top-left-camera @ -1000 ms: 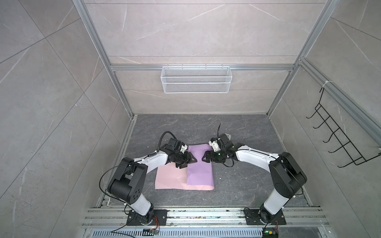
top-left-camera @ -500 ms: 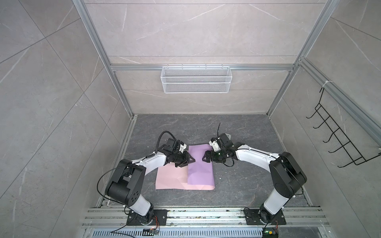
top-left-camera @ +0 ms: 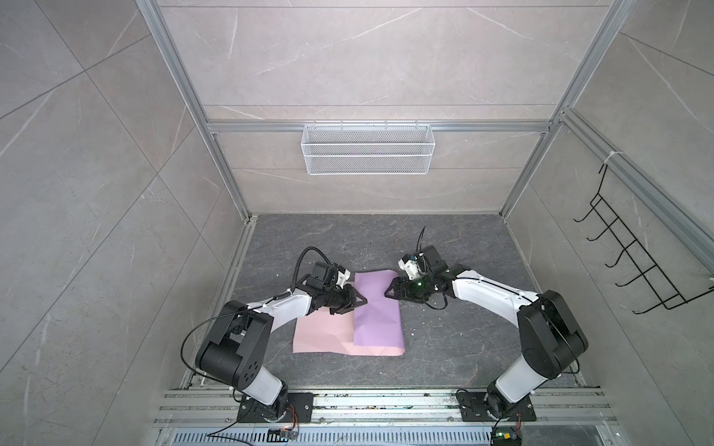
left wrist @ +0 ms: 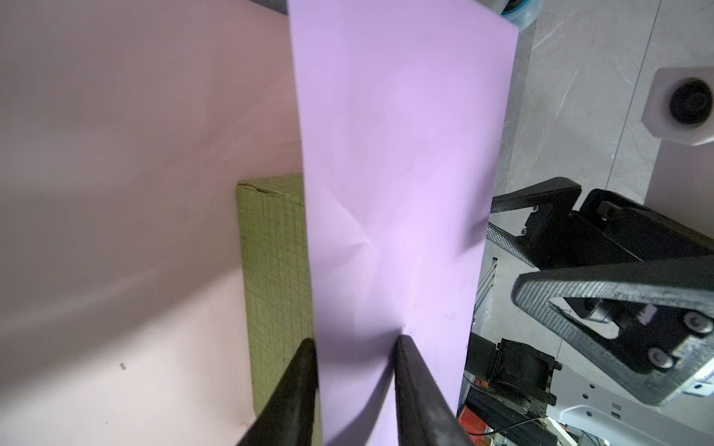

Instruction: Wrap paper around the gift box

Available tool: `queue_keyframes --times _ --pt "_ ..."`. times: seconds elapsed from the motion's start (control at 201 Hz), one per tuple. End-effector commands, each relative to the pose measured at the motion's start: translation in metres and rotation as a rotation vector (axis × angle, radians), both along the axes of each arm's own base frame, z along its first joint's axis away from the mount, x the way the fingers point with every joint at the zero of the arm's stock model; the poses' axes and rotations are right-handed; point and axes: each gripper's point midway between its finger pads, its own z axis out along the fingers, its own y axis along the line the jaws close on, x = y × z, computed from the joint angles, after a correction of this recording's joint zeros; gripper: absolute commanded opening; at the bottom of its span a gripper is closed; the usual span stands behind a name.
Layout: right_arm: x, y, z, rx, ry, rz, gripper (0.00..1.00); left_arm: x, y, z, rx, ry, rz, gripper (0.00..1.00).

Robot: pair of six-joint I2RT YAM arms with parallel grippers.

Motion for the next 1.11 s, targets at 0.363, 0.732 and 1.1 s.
queue_keyframes --times 0.363,0.732,1.1 --pt "-0.008 -0.022 -0.010 -0.095 0.013 0.040 0.80 -0.028 0.018 -0.049 0.212 0.116 0.052 0.25" --pt "-0.025 -0.023 -0.030 -0.059 0.099 0.084 0.79 -0.025 0.022 -0.051 0.246 0.098 0.035 0.24" --pt "-0.032 -0.033 -0.058 -0.122 0.131 0.004 0.78 -0.008 0.008 -0.019 0.163 0.022 0.050 0.49"
